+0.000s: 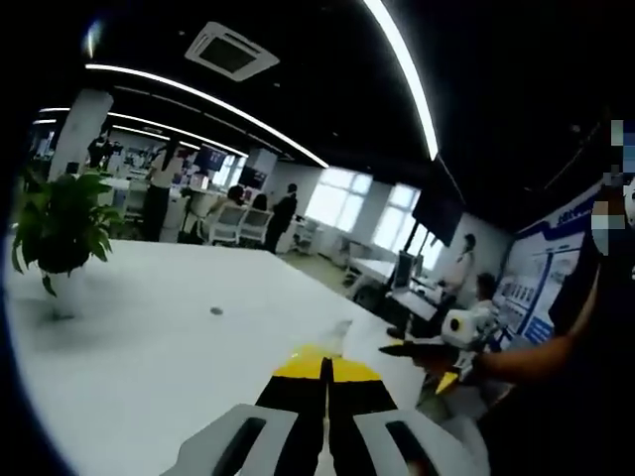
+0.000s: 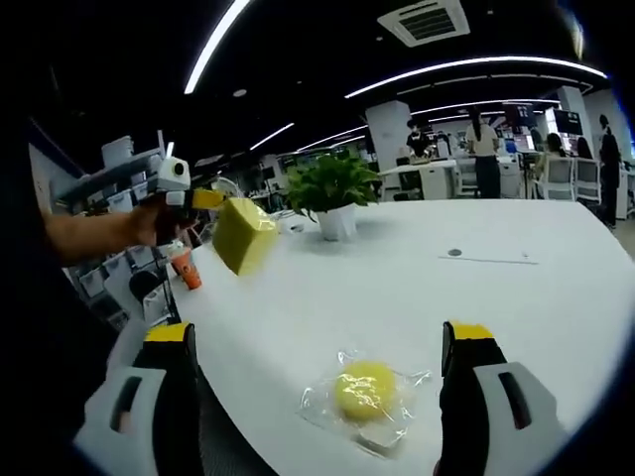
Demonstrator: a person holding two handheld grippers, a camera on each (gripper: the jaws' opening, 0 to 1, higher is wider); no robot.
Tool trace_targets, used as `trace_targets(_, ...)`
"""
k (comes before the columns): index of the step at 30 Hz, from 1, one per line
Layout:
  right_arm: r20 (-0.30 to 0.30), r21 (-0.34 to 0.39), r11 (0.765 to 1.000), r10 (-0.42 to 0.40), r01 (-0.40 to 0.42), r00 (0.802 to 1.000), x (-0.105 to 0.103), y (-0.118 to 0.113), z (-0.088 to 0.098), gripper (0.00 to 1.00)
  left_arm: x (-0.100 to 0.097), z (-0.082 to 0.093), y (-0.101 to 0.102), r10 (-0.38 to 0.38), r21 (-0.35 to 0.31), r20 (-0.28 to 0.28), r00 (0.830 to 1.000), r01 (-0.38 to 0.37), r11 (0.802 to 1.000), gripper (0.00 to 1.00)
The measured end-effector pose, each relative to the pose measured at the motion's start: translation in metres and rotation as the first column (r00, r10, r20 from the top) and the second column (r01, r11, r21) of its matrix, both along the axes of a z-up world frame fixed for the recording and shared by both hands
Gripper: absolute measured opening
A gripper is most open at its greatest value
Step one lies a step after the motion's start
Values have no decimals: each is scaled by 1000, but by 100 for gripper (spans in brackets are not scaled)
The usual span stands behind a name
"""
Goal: Compare the silicone blocks by pressing each to a similar depth, holding the contact briefly, and releasing to observe deformation and rebound differences across the visible hardness samples.
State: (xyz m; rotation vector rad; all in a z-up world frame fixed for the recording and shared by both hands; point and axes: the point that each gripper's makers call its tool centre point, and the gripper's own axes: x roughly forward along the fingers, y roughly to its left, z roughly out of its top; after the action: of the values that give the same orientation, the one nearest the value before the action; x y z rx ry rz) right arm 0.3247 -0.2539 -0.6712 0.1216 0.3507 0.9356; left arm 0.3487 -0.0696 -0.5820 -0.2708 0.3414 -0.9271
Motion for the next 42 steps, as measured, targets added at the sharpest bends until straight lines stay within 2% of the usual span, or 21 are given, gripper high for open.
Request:
trace_targets(5, 41, 28, 997, 77, -78, 996, -2, 20, 19, 96, -8, 15, -11, -34, -16, 23, 999, 34, 999, 0)
trace_targets(9, 49, 55, 990, 128, -131, 991, 0, 34, 30, 86, -13, 26, -20, -58, -55, 28, 998, 60, 997, 0)
trace_targets(12, 74, 89, 981, 167, -173, 983, 0, 49, 42, 90, -18, 34, -29, -76, -89, 38, 996, 79, 993, 0)
trace_targets(16, 89, 108, 969, 212, -221, 973, 0, 62, 48, 87, -27, 42, -46, -118, -111, 47, 992, 122, 986, 0)
trace_targets(18, 96, 153, 957, 233, -245, 968, 1, 67, 54, 86, -33, 45, -55, -142, -127, 48, 989, 147, 981, 0)
trace_targets(21, 108, 195, 947, 237, -255, 965, 1, 71, 61, 83, -36, 49, -64, -166, -153, 48, 985, 171, 973, 0)
trace_targets(25, 121, 280, 915, 265, -289, 956, -4, 77, 67, 78, -40, 53, -74, -183, -170, 51, 982, 189, 967, 0)
trace_targets(34, 137, 329, 895, 269, -299, 953, -5, 83, 72, 74, -42, 59, -84, -205, -201, 62, 977, 214, 956, 0)
trace_targets(37, 146, 354, 880, 282, -316, 948, -8, 84, 79, 67, -42, 59, -87, -209, -202, 63, 976, 218, 955, 0)
trace_targets(42, 154, 375, 861, 307, -343, 939, -12, 87, 86, 46, -41, 58, -88, -206, -208, 63, 977, 215, 954, 0)
